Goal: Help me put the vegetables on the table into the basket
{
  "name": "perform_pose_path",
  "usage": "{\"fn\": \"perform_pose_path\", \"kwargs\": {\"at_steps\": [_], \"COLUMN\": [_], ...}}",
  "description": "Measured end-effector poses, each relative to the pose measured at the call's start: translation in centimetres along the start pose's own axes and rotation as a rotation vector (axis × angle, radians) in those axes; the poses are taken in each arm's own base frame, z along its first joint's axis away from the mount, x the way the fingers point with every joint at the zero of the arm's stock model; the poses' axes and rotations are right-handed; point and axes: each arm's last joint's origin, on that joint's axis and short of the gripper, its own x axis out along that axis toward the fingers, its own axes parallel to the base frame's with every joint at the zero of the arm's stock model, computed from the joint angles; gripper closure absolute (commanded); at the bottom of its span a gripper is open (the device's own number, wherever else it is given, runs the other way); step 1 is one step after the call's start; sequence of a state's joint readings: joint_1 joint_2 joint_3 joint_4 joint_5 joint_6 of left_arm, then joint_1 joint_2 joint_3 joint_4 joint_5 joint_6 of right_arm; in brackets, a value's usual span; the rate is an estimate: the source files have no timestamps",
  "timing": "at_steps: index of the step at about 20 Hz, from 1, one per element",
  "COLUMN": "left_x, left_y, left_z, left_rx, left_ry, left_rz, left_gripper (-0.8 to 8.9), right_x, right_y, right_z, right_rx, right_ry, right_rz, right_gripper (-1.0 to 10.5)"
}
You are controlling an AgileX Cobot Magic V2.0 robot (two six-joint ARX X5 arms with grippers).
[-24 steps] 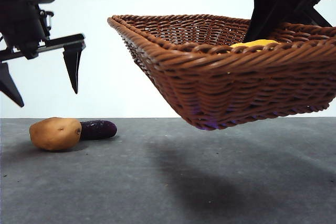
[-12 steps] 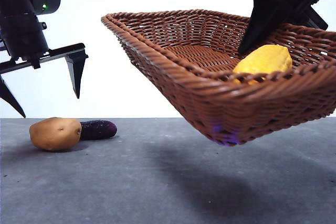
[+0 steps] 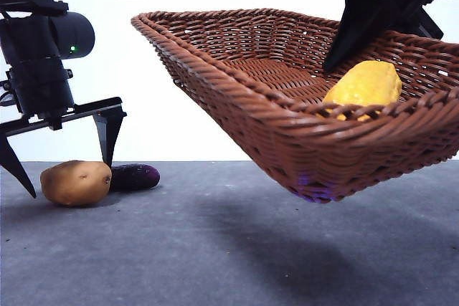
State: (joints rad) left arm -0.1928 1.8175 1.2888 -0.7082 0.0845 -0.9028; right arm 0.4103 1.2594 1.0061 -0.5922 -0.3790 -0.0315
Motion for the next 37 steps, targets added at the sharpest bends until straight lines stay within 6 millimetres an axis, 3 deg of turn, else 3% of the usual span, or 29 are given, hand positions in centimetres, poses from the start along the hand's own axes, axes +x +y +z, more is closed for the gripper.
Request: {"fn": "perform_pose_path", "kwargs": {"at_steps": [3, 4, 12, 14, 16, 21, 25, 28, 30, 33, 37], "left_x": [0.0, 0.0, 0.0, -1.0, -3.7, -13.0, -19.4, -21.8, -22.2, -21.1, -15.9], "left_y": [-0.1, -0.1, -0.5, -0.6, -0.7, 0.3, 1.8, 2.7, 2.3, 0.4, -3.1], "left_z": [0.1, 0.1, -0.4, -0.4, -0.5, -2.3, -6.7, -10.3, -12.2, -15.4, -17.9], "left_rx": [0.003, 0.008, 0.215, 0.307, 0.414, 0.689, 0.953, 1.15, 1.251, 1.417, 1.584], "left_ry": [-0.012, -0.014, -0.008, -0.027, -0.093, -0.277, -0.317, -0.307, -0.296, -0.195, -0.036], "left_rz": [-0.012, -0.013, -0.018, -0.036, -0.09, -0.284, -0.48, -0.536, -0.588, -0.641, -0.536], "left_gripper": [7.72, 8.21, 8.22, 8.22, 8.22, 8.21, 8.21, 8.2, 8.2, 8.2, 8.2], "right_x": [0.0, 0.0, 0.0, 0.0, 0.0, 0.7, 3.1, 4.8, 5.7, 6.8, 7.0], "right_y": [0.0, 0.0, -0.1, -0.2, -0.2, -0.5, -1.4, -2.0, -2.1, -1.3, -0.8], "right_z": [0.0, 0.0, -0.2, -0.2, -0.2, -0.2, -0.6, -0.6, -0.7, -0.8, -0.8], "right_rx": [-0.003, -0.003, 0.011, 0.025, 0.046, 0.117, 0.186, 0.231, 0.256, 0.257, 0.271], "right_ry": [0.001, 0.002, 0.018, 0.022, 0.021, 0.042, 0.113, 0.137, 0.147, 0.173, 0.176], "right_rz": [0.0, 0.0, -0.02, -0.058, -0.075, -0.076, -0.08, -0.058, -0.018, 0.001, 0.026], "right_gripper": [9.6, 9.6, 9.6, 9.6, 9.6, 9.6, 9.6, 9.6, 9.6, 9.6, 9.6]}}
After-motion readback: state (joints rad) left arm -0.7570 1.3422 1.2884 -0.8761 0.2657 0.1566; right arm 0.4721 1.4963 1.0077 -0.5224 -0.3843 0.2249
